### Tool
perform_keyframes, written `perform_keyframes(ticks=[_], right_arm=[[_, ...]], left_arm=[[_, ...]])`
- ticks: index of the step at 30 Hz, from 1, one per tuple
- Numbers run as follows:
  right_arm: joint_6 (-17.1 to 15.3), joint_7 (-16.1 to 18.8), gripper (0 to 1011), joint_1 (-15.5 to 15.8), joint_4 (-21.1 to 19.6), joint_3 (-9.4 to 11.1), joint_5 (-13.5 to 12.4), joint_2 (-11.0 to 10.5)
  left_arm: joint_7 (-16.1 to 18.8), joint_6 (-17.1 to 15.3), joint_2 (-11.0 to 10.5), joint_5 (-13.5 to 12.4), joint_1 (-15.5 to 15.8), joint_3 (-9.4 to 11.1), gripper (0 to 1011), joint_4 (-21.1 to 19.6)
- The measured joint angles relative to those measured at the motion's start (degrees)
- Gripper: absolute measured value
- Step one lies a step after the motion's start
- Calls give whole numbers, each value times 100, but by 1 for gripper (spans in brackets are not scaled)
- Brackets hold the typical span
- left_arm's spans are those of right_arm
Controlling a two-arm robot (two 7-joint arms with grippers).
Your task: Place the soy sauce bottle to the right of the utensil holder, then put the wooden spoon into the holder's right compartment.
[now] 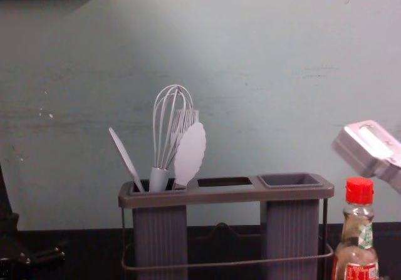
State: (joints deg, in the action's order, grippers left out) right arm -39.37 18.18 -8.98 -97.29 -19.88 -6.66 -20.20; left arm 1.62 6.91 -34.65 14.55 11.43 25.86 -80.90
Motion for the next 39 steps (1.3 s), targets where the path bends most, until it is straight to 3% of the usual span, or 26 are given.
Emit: perform_keyframes(ticks=[19, 39], right_arm=[[-13, 222, 1003, -341, 582, -98, 276, 299], [67, 304, 1003, -293, 592, 60, 443, 377]], left_arm=[[0, 0, 0, 0, 0, 0, 1011, 0], [0, 0, 0, 0, 0, 0, 1011, 0]])
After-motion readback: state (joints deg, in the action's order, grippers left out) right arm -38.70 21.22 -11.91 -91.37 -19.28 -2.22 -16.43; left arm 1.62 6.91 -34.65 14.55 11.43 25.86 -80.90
